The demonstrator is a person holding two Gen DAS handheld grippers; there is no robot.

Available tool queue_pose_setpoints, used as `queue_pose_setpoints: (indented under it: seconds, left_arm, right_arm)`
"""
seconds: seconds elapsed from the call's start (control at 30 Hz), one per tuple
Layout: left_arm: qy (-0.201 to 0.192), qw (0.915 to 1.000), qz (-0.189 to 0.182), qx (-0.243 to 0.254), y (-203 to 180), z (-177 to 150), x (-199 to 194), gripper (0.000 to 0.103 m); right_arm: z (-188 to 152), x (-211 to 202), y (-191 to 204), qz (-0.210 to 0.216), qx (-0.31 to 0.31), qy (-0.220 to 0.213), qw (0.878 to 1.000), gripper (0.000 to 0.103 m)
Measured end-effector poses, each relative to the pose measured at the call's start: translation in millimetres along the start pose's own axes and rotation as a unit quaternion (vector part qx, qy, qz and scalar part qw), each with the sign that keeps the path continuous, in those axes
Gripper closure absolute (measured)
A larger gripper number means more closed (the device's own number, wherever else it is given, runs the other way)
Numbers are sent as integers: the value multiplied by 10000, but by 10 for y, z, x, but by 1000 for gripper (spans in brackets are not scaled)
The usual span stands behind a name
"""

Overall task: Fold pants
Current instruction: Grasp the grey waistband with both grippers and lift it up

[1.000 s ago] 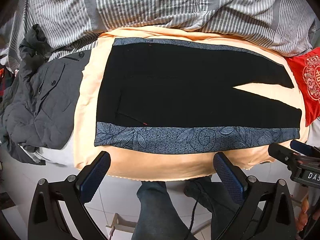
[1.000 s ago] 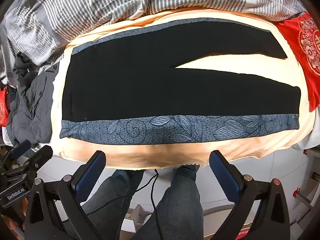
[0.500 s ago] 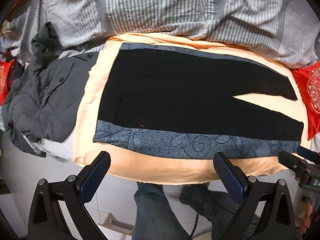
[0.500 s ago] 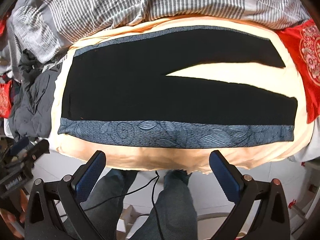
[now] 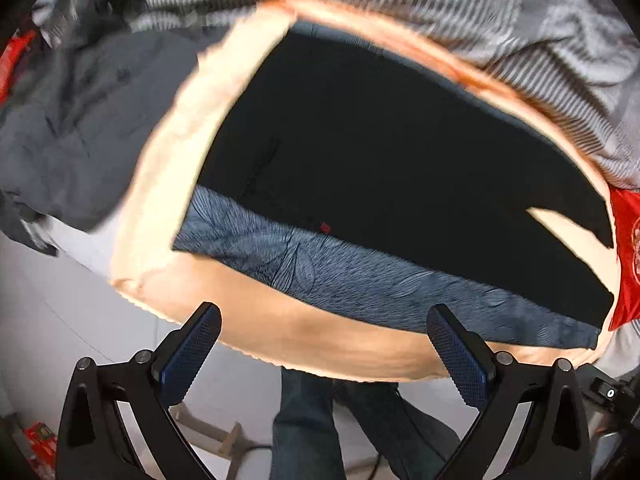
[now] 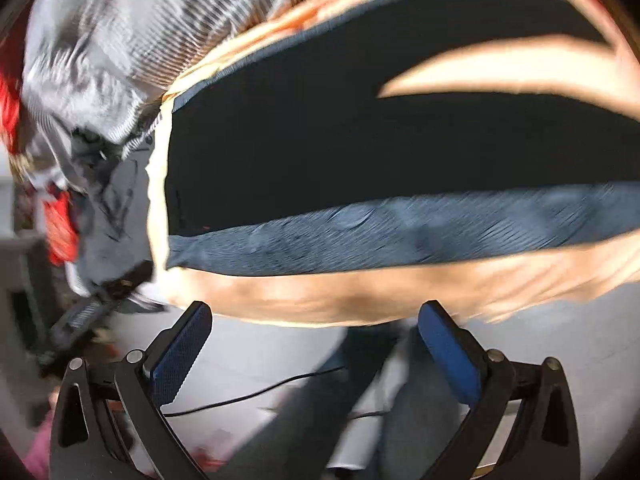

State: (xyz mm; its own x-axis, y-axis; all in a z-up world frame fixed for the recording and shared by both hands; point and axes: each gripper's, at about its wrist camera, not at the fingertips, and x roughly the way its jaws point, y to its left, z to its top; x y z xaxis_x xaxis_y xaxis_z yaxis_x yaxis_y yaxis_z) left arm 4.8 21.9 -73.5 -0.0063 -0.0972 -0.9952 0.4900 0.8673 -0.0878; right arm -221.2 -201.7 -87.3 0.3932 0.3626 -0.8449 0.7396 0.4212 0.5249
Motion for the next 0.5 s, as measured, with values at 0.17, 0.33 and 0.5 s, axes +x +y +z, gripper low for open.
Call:
queue_pose_setpoints:
  seconds: [0.17,0.33,0.5]
  left_arm:
    - [220,9992,-40,-346,295,7,497,0]
    - [443,9897,-921,-1007,588,-56,860,0]
    - [406,9777,-1468,-1443,763,-132,1005,0]
  right_arm:
    - [-88,799,-204,822,741,243,9936,0]
    - [-118,1305,-350,1645,1145,213,9795,2]
    - [-119,1480,-504,2287,1501,-10,9619,3]
